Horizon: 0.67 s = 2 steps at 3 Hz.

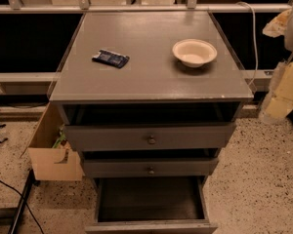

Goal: Place rxbar blueberry into bottom drawer

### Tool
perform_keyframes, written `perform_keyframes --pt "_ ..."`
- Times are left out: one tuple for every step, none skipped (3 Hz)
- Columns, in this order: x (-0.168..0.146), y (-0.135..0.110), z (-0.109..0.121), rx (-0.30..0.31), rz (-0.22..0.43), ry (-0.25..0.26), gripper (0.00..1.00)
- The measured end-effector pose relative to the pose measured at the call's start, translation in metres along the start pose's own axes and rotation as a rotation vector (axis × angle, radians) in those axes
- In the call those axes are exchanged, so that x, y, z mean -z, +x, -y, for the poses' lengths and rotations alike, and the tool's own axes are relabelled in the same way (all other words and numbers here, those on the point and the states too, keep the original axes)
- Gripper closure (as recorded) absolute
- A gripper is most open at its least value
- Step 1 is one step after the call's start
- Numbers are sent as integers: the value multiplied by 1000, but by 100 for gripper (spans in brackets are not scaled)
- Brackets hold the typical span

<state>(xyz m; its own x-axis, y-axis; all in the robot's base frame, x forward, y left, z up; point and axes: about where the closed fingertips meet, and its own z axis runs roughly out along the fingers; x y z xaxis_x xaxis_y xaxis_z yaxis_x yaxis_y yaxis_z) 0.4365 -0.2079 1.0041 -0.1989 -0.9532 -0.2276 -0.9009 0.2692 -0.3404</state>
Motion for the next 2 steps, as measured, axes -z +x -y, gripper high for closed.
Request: perform_keyframes --pt "0 0 0 0 0 0 0" --pt "-5 -10 15 -13 23 34 0"
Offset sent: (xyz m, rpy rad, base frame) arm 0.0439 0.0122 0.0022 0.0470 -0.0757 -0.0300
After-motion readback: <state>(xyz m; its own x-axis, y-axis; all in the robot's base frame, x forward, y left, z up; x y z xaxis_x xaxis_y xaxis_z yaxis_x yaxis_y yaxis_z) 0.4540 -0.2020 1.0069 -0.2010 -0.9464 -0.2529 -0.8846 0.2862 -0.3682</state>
